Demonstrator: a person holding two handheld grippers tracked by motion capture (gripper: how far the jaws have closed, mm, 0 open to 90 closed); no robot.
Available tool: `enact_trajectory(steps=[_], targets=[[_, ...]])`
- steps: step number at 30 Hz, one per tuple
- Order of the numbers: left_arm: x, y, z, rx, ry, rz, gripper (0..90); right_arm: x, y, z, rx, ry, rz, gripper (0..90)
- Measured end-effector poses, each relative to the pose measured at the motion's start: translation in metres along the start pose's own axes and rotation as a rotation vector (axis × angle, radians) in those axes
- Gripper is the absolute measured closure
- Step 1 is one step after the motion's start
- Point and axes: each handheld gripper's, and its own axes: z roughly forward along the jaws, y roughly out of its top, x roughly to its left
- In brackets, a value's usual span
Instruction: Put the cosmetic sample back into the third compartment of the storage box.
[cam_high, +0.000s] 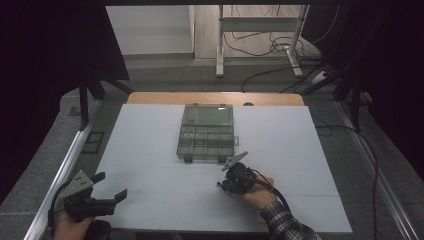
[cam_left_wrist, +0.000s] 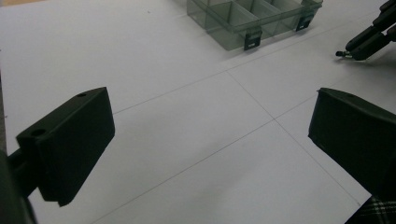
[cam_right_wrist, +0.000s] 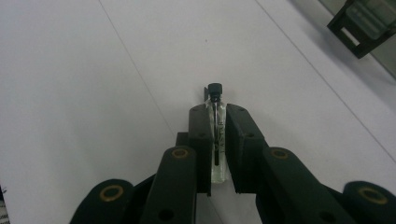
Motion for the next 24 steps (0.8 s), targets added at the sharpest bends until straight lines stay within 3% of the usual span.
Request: enact_trajectory(steps=[24], targets=[[0.0, 0.0, 0.001, 0.009, 0.0, -0.004, 1.1, -0.013, 0.007, -0.02, -0.129, -0.026, 0.059, 80.5]])
